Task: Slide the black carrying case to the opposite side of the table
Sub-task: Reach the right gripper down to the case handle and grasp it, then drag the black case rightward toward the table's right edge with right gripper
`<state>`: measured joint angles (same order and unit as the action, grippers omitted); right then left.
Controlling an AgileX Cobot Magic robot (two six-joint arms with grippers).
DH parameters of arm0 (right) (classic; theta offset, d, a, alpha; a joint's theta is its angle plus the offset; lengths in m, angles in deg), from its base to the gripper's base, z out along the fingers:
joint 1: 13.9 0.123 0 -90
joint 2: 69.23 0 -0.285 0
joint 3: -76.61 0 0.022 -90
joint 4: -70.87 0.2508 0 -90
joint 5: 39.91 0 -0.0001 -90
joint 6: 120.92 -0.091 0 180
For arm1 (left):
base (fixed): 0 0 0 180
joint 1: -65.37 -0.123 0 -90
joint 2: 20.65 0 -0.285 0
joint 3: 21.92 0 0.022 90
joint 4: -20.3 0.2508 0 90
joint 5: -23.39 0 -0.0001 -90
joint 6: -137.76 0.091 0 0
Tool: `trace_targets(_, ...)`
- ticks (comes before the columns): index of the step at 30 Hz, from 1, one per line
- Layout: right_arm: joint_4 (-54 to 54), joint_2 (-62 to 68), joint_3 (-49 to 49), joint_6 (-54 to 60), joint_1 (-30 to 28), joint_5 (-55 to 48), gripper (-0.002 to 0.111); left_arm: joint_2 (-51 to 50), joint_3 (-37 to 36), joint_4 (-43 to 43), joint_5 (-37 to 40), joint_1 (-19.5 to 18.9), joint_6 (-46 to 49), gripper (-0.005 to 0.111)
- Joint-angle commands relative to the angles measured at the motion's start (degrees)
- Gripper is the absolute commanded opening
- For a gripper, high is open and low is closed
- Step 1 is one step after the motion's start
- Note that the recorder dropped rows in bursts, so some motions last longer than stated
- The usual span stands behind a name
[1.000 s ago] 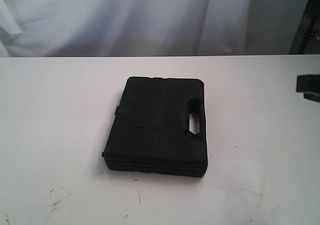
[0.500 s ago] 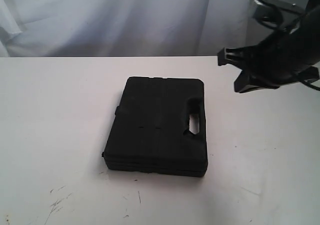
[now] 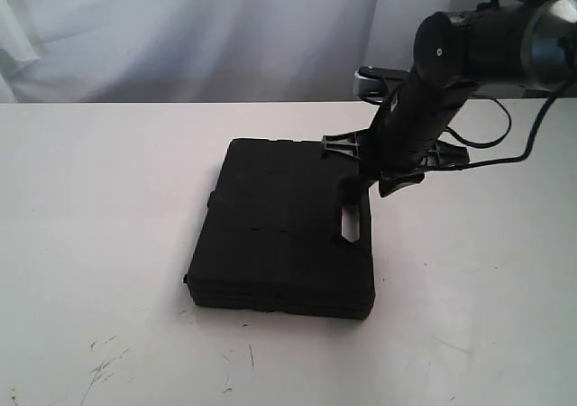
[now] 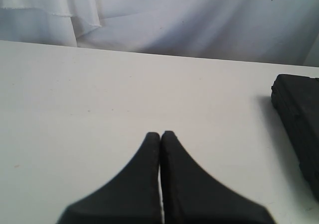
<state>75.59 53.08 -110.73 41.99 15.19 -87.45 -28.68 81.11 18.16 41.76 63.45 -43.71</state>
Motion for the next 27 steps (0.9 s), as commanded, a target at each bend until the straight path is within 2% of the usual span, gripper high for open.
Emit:
trace_targets(1, -0.1, 3.9, -3.4, -1.4, 0.3, -0.3, 0.039, 0.2, -0.2, -0.3, -0.4, -0.1, 0.1, 0.0)
trace_targets(14, -1.1, 10.7, -5.0, -2.0, 0.3, -0.6, 0.038, 0.2, -0.2, -0.3, -0.4, -0.1, 0.1, 0.0)
trace_targets(17, -1.1, 10.6, -5.0, -2.8, 0.3, -0.5, 0.03, 0.2, -0.2, -0.3, -0.4, -0.1, 0.1, 0.0)
trace_targets(23, -2.8, 10.5, -5.0, -2.8, 0.3, -3.2, 0.001, 0.2, -0.2, -0.3, -0.4, -0.1, 0.1, 0.0)
trace_targets(27, -6.7, 10.5, -5.0, -3.3, -0.2, -5.5, 0.0, 0.2, -0.2, -0.3, -0.4, -0.1, 0.1, 0.0)
